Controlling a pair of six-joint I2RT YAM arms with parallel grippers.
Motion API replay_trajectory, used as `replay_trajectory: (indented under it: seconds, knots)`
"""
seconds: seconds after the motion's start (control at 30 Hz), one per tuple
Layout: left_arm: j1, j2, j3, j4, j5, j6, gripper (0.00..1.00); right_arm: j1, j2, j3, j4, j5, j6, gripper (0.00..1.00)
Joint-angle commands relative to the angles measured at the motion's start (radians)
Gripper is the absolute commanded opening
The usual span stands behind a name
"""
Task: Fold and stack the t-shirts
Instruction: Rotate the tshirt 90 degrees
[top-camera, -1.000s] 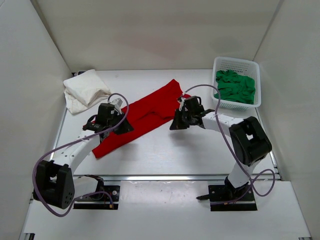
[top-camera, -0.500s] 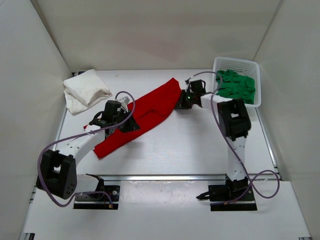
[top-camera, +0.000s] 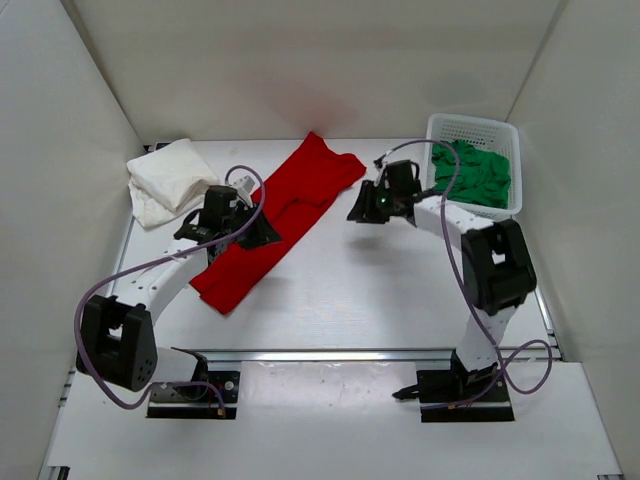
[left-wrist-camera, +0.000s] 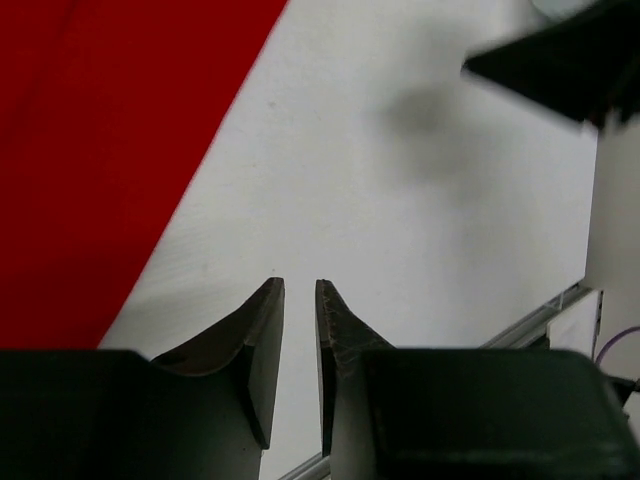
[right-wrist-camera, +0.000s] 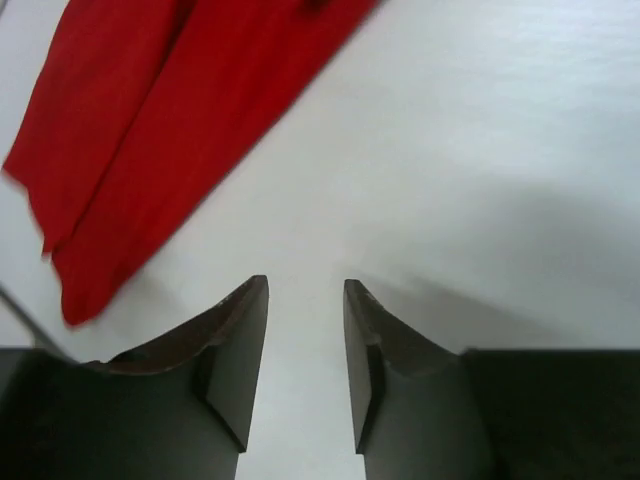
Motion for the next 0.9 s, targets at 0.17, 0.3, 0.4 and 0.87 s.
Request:
replay_trajectory:
  seconds: [0.17,0.3,0.4,0.87]
  knots:
    - [0.1,-0.142,-0.028,-0.064,-0.076,0.043,0.32,0.341,-0.026,-0.276,0.453,-0.03,0.232,0.39]
    - [0.1,-0.207,-0.062,-0.078,-0.112,0.061,0.34,0.412,0.111,-0.179,0.502,0.018,0.297,0.39]
    - [0.094,-0.217,-0.062,-0.087,-0.103,0.057,0.34,0.442,0.213,-0.08,0.486,0.081,0.319,0.38]
    - [0.048,-0.213,-0.063,-0.093,-0.109,0.07,0.35,0.449,0.268,-0.029,0.419,0.064,0.366,0.0]
